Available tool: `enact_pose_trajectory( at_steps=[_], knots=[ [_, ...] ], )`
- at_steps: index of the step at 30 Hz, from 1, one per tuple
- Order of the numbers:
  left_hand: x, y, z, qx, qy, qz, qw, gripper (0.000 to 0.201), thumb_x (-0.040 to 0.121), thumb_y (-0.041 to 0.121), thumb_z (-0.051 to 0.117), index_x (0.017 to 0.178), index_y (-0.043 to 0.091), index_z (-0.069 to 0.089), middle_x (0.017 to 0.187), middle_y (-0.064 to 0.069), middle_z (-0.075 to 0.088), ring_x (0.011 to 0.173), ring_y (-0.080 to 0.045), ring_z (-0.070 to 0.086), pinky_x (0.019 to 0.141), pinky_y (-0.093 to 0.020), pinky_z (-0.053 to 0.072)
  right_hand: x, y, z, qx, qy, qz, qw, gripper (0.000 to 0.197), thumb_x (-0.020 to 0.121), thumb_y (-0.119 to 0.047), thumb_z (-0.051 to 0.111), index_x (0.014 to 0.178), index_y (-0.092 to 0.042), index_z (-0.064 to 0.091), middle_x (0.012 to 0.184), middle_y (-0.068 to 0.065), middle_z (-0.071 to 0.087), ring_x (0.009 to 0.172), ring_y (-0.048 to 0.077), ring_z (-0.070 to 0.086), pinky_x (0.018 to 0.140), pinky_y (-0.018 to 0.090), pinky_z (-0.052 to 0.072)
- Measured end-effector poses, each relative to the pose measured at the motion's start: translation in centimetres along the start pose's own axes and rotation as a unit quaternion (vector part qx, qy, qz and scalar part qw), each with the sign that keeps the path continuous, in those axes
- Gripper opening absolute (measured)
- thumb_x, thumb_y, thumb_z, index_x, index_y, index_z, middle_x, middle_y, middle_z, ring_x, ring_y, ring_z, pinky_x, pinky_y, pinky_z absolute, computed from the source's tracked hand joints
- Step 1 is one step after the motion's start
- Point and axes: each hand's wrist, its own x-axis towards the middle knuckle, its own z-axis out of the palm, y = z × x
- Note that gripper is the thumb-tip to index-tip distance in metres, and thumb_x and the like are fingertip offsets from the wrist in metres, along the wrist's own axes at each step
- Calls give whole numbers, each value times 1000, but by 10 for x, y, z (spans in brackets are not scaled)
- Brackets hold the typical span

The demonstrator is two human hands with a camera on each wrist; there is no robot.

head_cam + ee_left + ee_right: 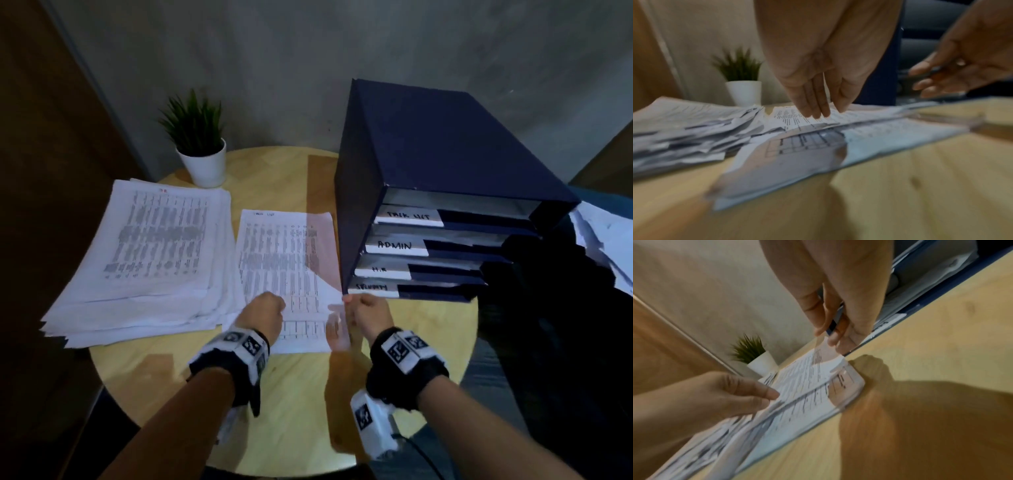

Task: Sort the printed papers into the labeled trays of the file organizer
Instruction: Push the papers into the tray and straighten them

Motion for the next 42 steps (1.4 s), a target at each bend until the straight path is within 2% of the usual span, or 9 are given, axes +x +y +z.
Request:
enact_pose_trajectory(
  at_steps=[3, 8, 13, 19, 24, 29, 33, 38, 42],
  knots=[
    [5, -3, 4, 122, -7, 65, 990, 38, 94, -2, 36, 130, 3, 49, 142, -12, 42, 128, -24, 46, 100, -32, 40, 2, 4, 14, -120, -59, -37, 990, 21, 95, -9, 47, 102, -7, 67, 112, 7, 66, 110, 19, 60, 94, 21, 42],
    [13, -6, 4, 246, -8, 107, 963, 44, 91, -5, 37, 135, 1, 37, 142, -16, 38, 130, -29, 41, 102, -36, 39, -3, 5, 34, -451, -128, -166, 868, 21, 92, -19, 46, 71, -19, 52, 102, 4, 42, 115, 22, 48, 82, 22, 36],
    [14, -8, -1, 272, -36, 116, 955, 49, 90, -10, 37, 137, 0, 32, 135, -18, 42, 122, -33, 47, 94, -41, 45, -4, 6, 35, -480, -143, -188, 845, 28, 97, -22, 35, 70, -23, 40, 101, 0, 31, 117, 19, 41, 82, 25, 34],
    [21, -10, -15, 235, -78, 100, 964, 39, 99, 27, 42, 129, 3, 46, 134, -10, 41, 117, -33, 53, 92, -40, 45, -4, 4, 32, -443, -103, -174, 873, 28, 99, -26, 37, 105, -15, 61, 107, 1, 46, 114, 17, 50, 93, 23, 40],
    [0, -6, -9, 255, -106, 129, 952, 49, 97, 37, 44, 129, 1, 46, 135, -12, 39, 113, -36, 54, 88, -42, 46, 3, 3, 27, -299, 46, -31, 953, 43, 93, -20, 50, 134, -10, 46, 131, 22, 46, 123, 32, 44, 99, 29, 37],
    [-29, -5, -1, 267, -123, 140, 946, 47, 97, 37, 43, 125, -1, 49, 133, -13, 40, 109, -36, 56, 80, -42, 45, 6, 9, 26, -273, 15, 92, 957, 32, 86, -24, 55, 109, -1, 59, 113, 20, 60, 99, 32, 56, 83, 30, 43],
    [-50, -6, 3, 277, -145, 173, 934, 54, 96, 45, 42, 116, -3, 57, 126, -13, 45, 92, -35, 57, 60, -34, 34, -6, 16, 10, -268, -5, 71, 961, 17, 89, -12, 54, 99, 0, 61, 96, 15, 60, 80, 23, 47, 71, 23, 34],
    [-65, -15, 9, 94, -128, 125, 979, 49, 96, 48, 41, 123, 12, 60, 123, -5, 59, 113, -28, 58, 81, -34, 48, -23, 43, -6, -205, -25, 61, 976, 17, 87, -1, 53, 73, -11, 50, 79, 12, 56, 80, 28, 54, 72, 25, 36],
    [-54, -24, 2, -92, 3, -34, 995, 54, 95, 32, 47, 145, 23, 32, 153, -3, 30, 140, -21, 32, 117, -38, 28, -32, 63, -24, -107, -70, 80, 989, 27, 90, 10, 47, 67, -3, 51, 66, 9, 50, 78, 23, 44, 67, 26, 33]
  ],
)
